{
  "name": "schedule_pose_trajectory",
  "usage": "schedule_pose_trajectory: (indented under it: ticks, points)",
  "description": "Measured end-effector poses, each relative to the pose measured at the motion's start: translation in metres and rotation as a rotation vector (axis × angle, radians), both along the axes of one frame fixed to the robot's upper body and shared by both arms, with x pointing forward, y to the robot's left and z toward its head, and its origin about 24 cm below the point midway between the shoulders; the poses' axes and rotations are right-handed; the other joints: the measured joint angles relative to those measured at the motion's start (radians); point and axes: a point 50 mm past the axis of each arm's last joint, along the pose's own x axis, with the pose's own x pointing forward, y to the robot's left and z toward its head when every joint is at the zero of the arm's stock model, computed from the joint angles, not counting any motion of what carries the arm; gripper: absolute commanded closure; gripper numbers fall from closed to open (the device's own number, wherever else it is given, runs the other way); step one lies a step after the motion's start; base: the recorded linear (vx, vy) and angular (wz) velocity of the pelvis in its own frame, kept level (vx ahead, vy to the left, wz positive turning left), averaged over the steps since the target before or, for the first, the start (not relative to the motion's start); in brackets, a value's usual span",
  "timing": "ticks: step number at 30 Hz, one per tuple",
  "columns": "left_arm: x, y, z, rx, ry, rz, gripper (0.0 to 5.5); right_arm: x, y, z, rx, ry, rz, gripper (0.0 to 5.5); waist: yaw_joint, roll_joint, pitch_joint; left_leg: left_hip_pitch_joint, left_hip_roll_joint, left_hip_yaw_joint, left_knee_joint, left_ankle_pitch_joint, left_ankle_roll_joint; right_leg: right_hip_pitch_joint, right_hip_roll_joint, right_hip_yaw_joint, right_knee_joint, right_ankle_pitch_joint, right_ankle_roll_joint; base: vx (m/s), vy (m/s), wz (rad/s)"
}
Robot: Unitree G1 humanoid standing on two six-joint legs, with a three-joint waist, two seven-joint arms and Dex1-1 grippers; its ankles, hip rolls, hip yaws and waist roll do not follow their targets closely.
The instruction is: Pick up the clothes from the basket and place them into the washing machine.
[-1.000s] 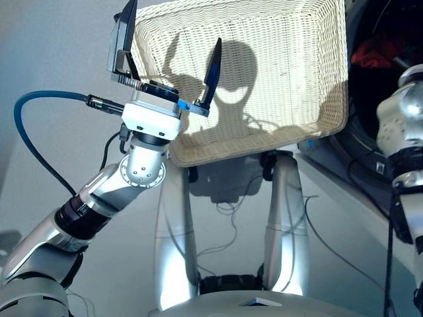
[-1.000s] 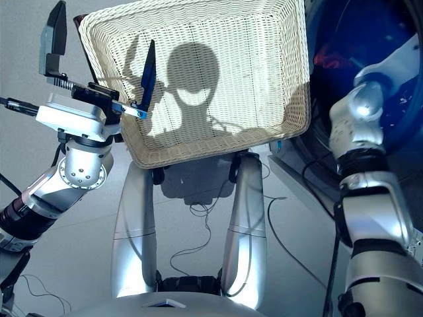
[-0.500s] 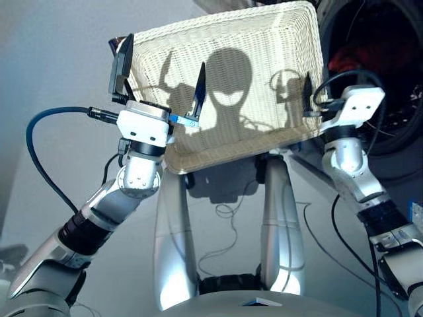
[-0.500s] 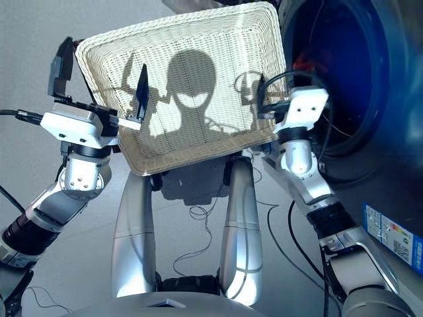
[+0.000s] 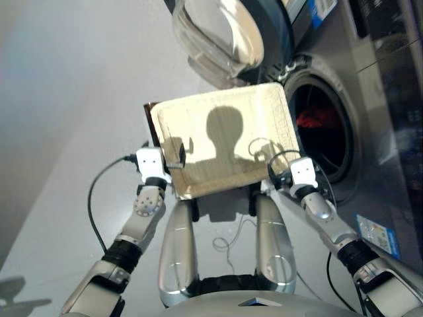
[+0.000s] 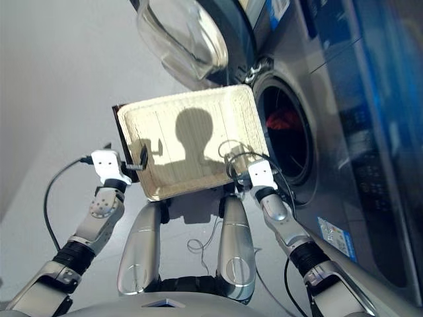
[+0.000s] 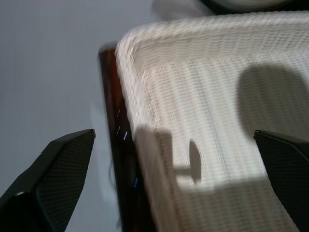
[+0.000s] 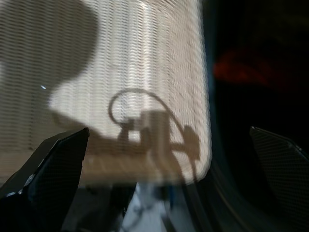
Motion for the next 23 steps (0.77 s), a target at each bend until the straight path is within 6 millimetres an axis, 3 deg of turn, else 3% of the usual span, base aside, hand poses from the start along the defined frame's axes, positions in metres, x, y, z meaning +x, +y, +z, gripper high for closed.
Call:
schedule_pose_trajectory:
  ticks: [3, 5, 8, 11, 13, 23]
  points:
    - [-0.026, 0.012, -0.028, -0.025, 0.132, 0.023, 0.0, -0.027, -0.013, -0.024, 0.034, 0.105, -0.077, 0.0, 0.001, 0.014, -0.032, 0.105, -0.002, 0.002, -0.095, 0.021, 0.002, 0.132, 0.004, -0.022, -0.141, 0.047, 0.008, 0.134, 0.027, 0.016]
    - [-0.05, 0.024, -0.051, -0.028, 0.25, 0.053, 0.0, -0.048, -0.018, -0.044, 0.052, 0.21, -0.115, 0.0, 0.002, 0.017, -0.089, 0.136, -0.007, 0.002, -0.134, 0.027, 0.002, 0.178, 0.002, -0.032, -0.207, 0.067, 0.012, 0.125, 0.037, 0.039]
    - [-0.093, 0.039, -0.088, -0.07, 0.506, 0.121, 0.0, -0.086, -0.027, -0.073, 0.074, 0.403, -0.158, 0.0, 0.0, 0.025, -0.181, 0.198, -0.016, 0.001, -0.191, 0.031, 0.003, 0.249, -0.005, -0.051, -0.271, 0.075, 0.017, 0.149, 0.045, 0.085]
    - [-0.139, 0.045, -0.11, -0.122, 0.671, 0.187, 0.0, -0.122, -0.031, -0.093, 0.191, 0.521, -0.291, 0.0, -0.003, 0.023, -0.272, 0.265, -0.021, 0.0, -0.243, 0.035, 0.0, 0.326, -0.005, -0.069, -0.331, 0.079, 0.021, 0.135, 0.035, 0.057]
    - [-0.157, 0.043, -0.116, -0.139, 0.732, 0.201, 0.0, -0.138, -0.03, -0.1, 0.233, 0.573, -0.335, 0.0, -0.004, 0.021, -0.335, 0.272, -0.019, 0.001, -0.244, 0.026, -0.006, 0.336, -0.003, -0.072, -0.339, 0.077, 0.021, 0.105, 0.011, 0.004]
    - [-0.215, 0.043, -0.131, -0.112, 0.961, 0.195, 0.0, -0.212, -0.031, -0.124, 0.252, 0.848, -0.505, 0.0, 0.002, -0.006, -0.477, 0.3, -0.015, 0.003, -0.252, 0.02, -0.007, 0.359, -0.001, -0.073, -0.344, 0.072, 0.017, 0.047, -0.001, -0.009]
